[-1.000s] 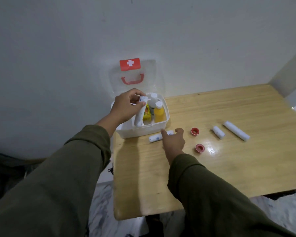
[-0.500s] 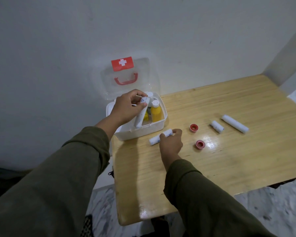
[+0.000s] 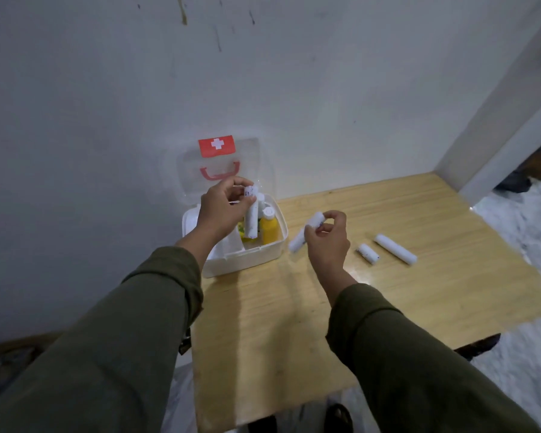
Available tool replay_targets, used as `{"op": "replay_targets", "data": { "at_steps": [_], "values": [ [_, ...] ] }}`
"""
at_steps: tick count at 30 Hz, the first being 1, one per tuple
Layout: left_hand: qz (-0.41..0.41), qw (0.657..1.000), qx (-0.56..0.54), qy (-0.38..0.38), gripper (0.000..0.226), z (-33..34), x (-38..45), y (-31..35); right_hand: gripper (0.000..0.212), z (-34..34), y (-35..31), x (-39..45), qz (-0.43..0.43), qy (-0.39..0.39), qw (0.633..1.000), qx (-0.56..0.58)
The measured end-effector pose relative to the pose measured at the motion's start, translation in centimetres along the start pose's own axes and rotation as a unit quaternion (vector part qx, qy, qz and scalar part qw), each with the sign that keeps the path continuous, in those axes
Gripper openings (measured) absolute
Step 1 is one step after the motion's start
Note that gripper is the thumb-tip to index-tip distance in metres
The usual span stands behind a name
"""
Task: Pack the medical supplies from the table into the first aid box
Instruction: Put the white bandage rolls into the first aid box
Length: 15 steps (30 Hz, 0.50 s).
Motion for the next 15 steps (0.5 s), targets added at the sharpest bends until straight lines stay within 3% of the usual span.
{"op": "replay_targets", "data": {
  "at_steps": [7, 15],
  "values": [
    [-0.006, 1.000, 0.015, 0.002, 0.018, 0.6, 0.0, -0.5, 0.027, 0.5, -7.4, 0.3, -0.152, -0.051, 0.987, -0.019],
    [-0.027, 0.999, 0.018, -0.032, 0.019, 1.8, -0.7, -2.8, 0.033, 5.2, -8.3, 0.1, -0.229, -0.163, 0.952, -0.121]
  ]
}}
Point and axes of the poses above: each hand's wrist, its own x-axis towards the middle knuckle, its own z-axis out of the palm, y = z × x, the point moved 9 cm from there along x, towards the middle knuckle, and after that the axes turned 9 degrees about -y, right-handed, at the moved point
